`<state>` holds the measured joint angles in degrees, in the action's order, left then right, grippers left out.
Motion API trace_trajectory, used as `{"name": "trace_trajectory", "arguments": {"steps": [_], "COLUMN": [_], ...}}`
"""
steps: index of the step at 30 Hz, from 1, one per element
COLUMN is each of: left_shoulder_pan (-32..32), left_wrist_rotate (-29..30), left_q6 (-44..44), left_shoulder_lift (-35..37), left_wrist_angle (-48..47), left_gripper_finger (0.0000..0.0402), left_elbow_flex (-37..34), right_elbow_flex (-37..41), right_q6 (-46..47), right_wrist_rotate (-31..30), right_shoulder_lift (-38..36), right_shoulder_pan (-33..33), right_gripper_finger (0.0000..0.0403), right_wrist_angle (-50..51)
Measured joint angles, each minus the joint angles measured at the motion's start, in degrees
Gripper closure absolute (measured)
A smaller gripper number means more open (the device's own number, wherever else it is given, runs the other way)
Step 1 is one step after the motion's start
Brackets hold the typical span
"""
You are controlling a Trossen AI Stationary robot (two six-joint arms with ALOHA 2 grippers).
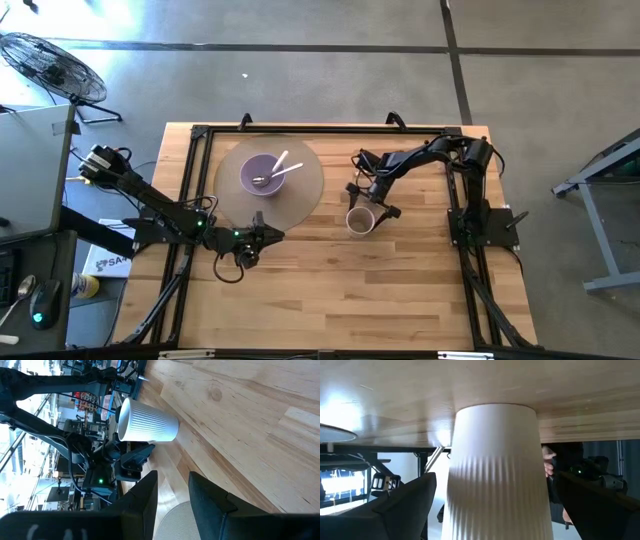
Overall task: Pick & Place Utensil
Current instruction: Put the white cup on the brown mat to the top right of the violet bowl
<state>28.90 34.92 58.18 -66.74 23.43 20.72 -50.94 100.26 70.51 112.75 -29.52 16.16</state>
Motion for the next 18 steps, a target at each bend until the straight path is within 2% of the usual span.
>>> {"name": "trace_trajectory", "arguments": {"steps": [8, 15, 18], "left_shoulder_pan": [0.0, 0.0, 0.0], "left_wrist_rotate": [0.0, 0.0, 0.0], "left_q6": [0.0, 0.0, 0.0], "left_shoulder_lift": [0.0, 0.0, 0.0], "left_wrist_angle": [0.0, 0.0, 0.0], "left_gripper_finger": [0.0296, 0.0296, 0.0296], "left_elbow_flex": [0.0, 0.0, 0.0], "right_elbow_flex": [0.0, 0.0, 0.0], "right_q6": [-0.4, 0.1, 0.8], "right_wrist_rotate": [-1.7, -7.9, -12.4], "right_shoulder_lift": [-2.7, -10.9, -14.8], "right_shoulder_pan": [-2.0, -2.7, -2.4], "right_gripper_finger": [0.0003, 0.0003, 0.0003], "right_wrist_angle": [2.5, 12.2, 13.5]}}
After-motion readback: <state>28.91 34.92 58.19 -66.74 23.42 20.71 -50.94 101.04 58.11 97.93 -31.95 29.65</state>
